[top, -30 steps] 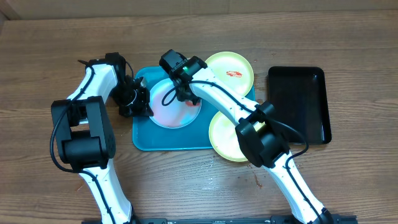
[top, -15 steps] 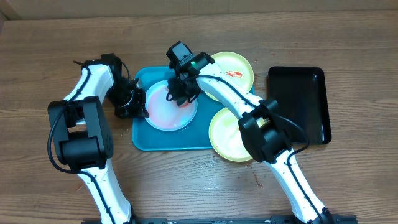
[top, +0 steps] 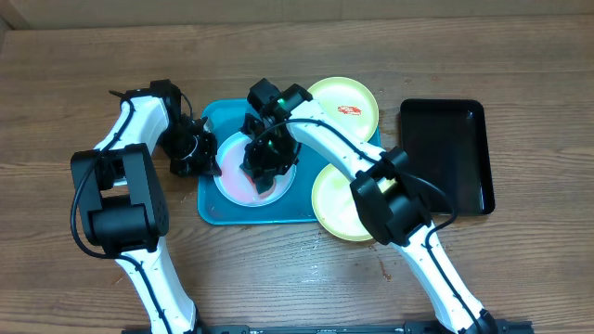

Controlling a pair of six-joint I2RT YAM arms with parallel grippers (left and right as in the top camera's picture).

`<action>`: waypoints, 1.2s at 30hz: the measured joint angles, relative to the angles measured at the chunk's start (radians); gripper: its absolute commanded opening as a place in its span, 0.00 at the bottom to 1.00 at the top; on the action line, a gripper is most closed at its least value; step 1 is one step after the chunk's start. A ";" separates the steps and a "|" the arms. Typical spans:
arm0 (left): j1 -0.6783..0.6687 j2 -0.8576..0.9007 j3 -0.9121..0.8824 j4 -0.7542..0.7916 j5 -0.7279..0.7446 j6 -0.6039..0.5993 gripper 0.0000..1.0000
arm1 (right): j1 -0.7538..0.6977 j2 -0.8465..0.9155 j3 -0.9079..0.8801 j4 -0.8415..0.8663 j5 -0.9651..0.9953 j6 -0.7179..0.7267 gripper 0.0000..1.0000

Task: Clean dirty plates on tray and stack at the side
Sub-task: 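Lift the sponge off the plate and move right gripper to upper right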

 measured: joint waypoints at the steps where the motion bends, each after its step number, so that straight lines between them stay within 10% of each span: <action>1: 0.000 0.000 0.000 0.000 0.000 0.000 0.05 | -0.006 -0.014 -0.005 -0.009 0.000 0.000 0.04; 16: -0.004 -0.018 -0.008 0.012 0.003 0.000 0.04 | -0.316 -0.358 -0.010 -0.135 0.048 0.022 0.04; 36: -0.105 -0.415 -0.028 -0.021 -0.272 -0.113 0.04 | -0.385 -0.441 -0.010 -0.283 0.189 0.002 0.04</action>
